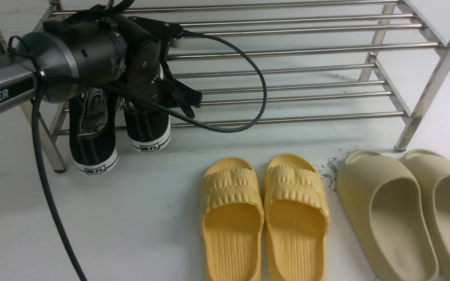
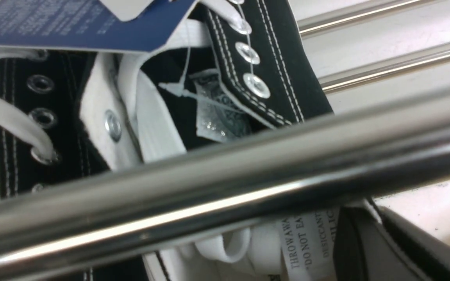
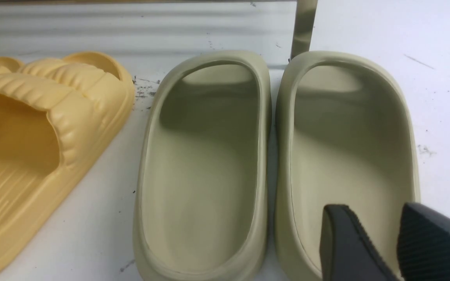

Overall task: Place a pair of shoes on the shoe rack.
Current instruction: Use the left arm to put a shoe into the shoe rack

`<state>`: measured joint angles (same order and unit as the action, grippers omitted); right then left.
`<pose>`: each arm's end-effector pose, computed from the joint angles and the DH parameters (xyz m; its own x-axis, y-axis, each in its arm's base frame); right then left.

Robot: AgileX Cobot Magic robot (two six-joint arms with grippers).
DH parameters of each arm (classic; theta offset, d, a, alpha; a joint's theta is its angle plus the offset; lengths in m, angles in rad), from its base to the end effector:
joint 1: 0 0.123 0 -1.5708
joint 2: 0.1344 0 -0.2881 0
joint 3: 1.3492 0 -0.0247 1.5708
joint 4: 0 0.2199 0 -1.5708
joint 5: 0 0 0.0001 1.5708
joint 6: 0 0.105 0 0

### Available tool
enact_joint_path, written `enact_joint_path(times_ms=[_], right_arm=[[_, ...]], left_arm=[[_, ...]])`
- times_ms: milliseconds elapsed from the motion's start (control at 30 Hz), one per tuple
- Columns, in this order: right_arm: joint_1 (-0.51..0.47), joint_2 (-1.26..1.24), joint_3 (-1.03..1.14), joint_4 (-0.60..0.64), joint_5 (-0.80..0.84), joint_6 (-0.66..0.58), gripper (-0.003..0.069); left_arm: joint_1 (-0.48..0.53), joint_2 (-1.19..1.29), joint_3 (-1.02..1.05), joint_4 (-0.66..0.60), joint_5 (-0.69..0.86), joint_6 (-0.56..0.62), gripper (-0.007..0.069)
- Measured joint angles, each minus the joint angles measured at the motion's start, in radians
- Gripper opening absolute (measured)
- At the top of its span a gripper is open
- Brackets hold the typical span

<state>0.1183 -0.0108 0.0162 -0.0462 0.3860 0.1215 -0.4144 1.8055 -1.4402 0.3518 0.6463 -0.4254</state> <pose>0.0314 0.0019 0.1696 -0.3041 0.0430 -0.9517 -0.0779 0.9945 0.0698 0.3625 -0.1356 0.2749 -0.7452 0.1783 -0.6425 0.1724 0.9823 0.0726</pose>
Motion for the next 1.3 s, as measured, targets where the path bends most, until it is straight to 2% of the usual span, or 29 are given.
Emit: enact_joint_path(times_ms=[67, 233, 333, 367, 433, 500, 600, 700, 767, 867, 933, 967, 1000, 1033, 1067, 1133, 1300], right_arm=[[0.0, 0.0, 0.0, 0.0, 0.0, 0.0, 0.0246], [0.0, 0.0, 0.0, 0.0, 0.0, 0.0, 0.0246], [0.0, 0.0, 0.0, 0.0, 0.0, 0.0, 0.0246], [0.0, 0.0, 0.0, 0.0, 0.0, 0.0, 0.0246], [0.0, 0.0, 0.0, 0.0, 0.0, 0.0, 0.0246], [0.0, 0.0, 0.0, 0.0, 0.0, 0.0, 0.0246], [0.0, 0.0, 0.0, 0.0, 0.0, 0.0, 0.0246], [0.0, 0.0, 0.0, 0.0, 0.0, 0.0, 0.0246], [0.0, 0.0, 0.0, 0.0, 0.0, 0.0, 0.0246], [0.0, 0.0, 0.0, 0.0, 0.0, 0.0, 0.0246], [0.0, 0.0, 0.0, 0.0, 0.0, 0.0, 0.0246], [0.0, 0.0, 0.0, 0.0, 0.0, 0.0, 0.0246], [0.0, 0.0, 0.0, 0.0, 0.0, 0.0, 0.0246], [0.0, 0.0, 0.0, 0.0, 0.0, 0.0, 0.0246], [0.0, 0.0, 0.0, 0.0, 0.0, 0.0, 0.0246], [0.0, 0.0, 0.0, 0.0, 0.0, 0.0, 0.0246], [0.0, 0.0, 0.0, 0.0, 0.0, 0.0, 0.0246]], left_arm=[[0.0, 0.0, 0.0, 0.0, 0.0, 0.0, -0.0012], [0.0, -0.001, 0.0, 0.001, 0.011, 0.0, 0.0067], [0.0, -0.005, 0.0, 0.006, 0.016, 0.0, 0.0177], [0.0, -0.007, 0.0, 0.006, 0.017, 0.0, 0.0183], [0.0, -0.023, 0.0, 0.007, 0.021, 0.0, 0.0272], [0.0, -0.037, 0.0, 0.005, 0.025, 0.0, 0.0314], [0.0, -0.07, 0.0, -0.005, 0.033, 0.0, 0.0359], [0.0, -0.109, 0.0, -0.044, 0.053, 0.0, 0.0372], [0.0, -0.126, 0.0, -0.068, 0.065, 0.0, 0.0371], [0.0, -0.165, 0.0, -0.116, 0.103, 0.0, 0.033], [0.0, -0.197, 0.0, -0.155, 0.152, 0.0, 0.0242], [0.0, -0.197, 0.0, -0.157, 0.155, 0.0, 0.0233], [0.0, -0.216, 0.007, -0.167, 0.181, 0.0, 0.015], [0.0, -0.218, 0.009, -0.168, 0.181, 0.0, 0.015], [0.0, -0.244, 0.039, -0.174, 0.183, 0.0, 0.0055], [0.0, -0.28, 0.086, -0.184, 0.17, 0.0, -0.0013], [0.0, -0.42, 0.245, -0.233, 0.123, 0.0, -0.0013]])
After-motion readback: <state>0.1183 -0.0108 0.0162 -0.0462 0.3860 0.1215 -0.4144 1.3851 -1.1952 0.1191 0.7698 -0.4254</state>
